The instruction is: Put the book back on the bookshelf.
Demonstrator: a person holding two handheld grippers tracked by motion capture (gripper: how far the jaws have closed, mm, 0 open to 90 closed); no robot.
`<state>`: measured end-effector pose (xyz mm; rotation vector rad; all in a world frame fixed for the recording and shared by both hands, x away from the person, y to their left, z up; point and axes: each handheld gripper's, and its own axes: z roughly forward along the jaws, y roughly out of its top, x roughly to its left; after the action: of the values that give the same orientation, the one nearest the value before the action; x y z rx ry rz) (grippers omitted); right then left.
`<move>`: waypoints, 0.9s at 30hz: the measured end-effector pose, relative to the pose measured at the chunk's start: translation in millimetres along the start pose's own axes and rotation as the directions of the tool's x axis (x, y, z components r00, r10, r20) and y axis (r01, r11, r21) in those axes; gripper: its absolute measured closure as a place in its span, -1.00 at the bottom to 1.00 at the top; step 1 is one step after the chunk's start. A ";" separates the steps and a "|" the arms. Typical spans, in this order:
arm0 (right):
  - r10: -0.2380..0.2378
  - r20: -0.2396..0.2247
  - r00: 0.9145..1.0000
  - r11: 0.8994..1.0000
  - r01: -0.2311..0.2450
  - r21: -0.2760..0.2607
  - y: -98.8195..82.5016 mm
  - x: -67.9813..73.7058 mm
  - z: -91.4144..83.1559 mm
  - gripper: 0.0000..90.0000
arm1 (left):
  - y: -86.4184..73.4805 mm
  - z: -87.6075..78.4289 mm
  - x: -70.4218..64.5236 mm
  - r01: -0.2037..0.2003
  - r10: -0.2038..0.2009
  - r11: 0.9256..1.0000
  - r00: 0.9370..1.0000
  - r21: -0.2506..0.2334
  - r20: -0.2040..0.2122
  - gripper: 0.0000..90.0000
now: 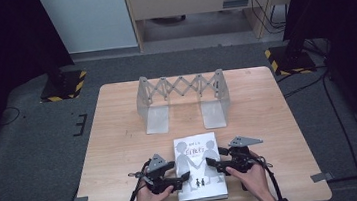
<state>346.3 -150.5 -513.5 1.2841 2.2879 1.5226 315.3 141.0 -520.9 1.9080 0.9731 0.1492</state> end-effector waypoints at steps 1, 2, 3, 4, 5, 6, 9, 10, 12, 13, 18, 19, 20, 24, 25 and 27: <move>-0.003 -0.002 1.000 1.000 0.003 -0.006 1.2 0.8 -1.0 -0.31 | 0.0 -0.3 0.3 0.002 -0.002 1.000 1.000 -0.003 0.002 -0.51; -0.008 -0.004 1.000 1.000 0.007 -0.016 2.3 1.6 -1.6 -0.31 | 0.0 -0.6 0.5 0.004 -0.004 1.000 1.000 -0.006 0.003 -0.51; -0.008 -0.005 1.000 1.000 0.008 -0.027 3.2 2.5 -2.0 -0.31 | 0.1 -0.9 0.7 0.004 -0.004 1.000 1.000 -0.006 0.003 -0.52; -0.002 -0.007 1.000 0.999 0.002 -0.034 3.9 3.5 -2.4 -0.31 | 0.2 -1.1 0.9 0.004 -0.004 1.000 1.000 -0.007 0.003 -0.53; -0.006 -0.010 1.000 0.999 0.006 -0.039 4.3 3.8 -2.7 -0.31 | 0.2 -1.3 1.0 0.004 -0.004 1.000 1.000 -0.008 0.003 -0.53; -0.008 -0.011 1.000 0.999 0.008 -0.044 4.7 4.1 -2.9 -0.31 | 0.1 -1.4 1.0 0.006 -0.006 1.000 1.000 -0.010 0.004 -0.53; -0.006 -0.022 1.000 0.998 0.005 -0.057 5.5 5.1 -3.2 -0.31 | 0.1 -1.9 1.5 0.006 -0.006 1.000 1.000 -0.016 0.004 -0.55; -0.003 -0.032 0.999 0.998 0.001 -0.064 5.6 5.6 -3.2 -0.30 | 0.0 -2.1 1.7 0.008 -0.008 1.000 1.000 -0.017 0.005 -0.56; 0.004 -0.041 0.999 0.998 -0.007 -0.068 5.7 6.8 -3.3 -0.25 | -0.2 -2.3 1.9 0.010 -0.010 1.000 1.000 -0.019 0.006 -0.56; 0.007 -0.048 0.999 0.998 -0.010 -0.061 5.6 7.5 -2.9 -0.23 | -0.3 -2.3 1.9 0.010 -0.010 1.000 1.000 -0.020 0.006 -0.57; 0.023 -0.062 0.998 0.999 -0.025 -0.024 3.4 8.0 0.4 -0.20 | -0.8 -1.6 1.6 0.005 -0.005 1.000 1.000 -0.021 0.002 -0.57; 0.029 -0.066 0.997 0.999 -0.031 -0.019 3.0 7.7 0.6 -0.19 | -0.9 -1.5 1.7 0.004 -0.004 1.000 1.000 -0.021 0.003 -0.57; 0.032 -0.065 0.997 0.999 -0.033 -0.016 2.7 7.8 1.2 -0.19 | -0.9 -1.4 1.8 0.005 -0.005 1.000 1.000 -0.020 0.004 -0.57; 0.055 -0.091 0.994 0.998 -0.055 0.006 1.5 10.6 6.3 -0.21 | -0.9 -1.5 1.9 0.002 -0.002 1.000 1.000 -0.020 0.002 -0.58; 0.052 -0.093 0.994 0.999 -0.052 0.011 1.4 11.1 7.6 -0.22 | -1.0 -1.3 1.9 0.002 -0.002 1.000 1.000 -0.022 0.002 -0.58; 0.059 -0.099 0.993 0.998 -0.058 0.018 1.3 11.8 8.7 -0.22 | -0.9 -1.3 2.0 0.003 -0.003 1.000 1.000 -0.022 0.003 -0.59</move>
<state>343.9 -135.9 -512.7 1.3193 2.3452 1.6271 315.5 143.5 -521.5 1.8865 0.9686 0.1552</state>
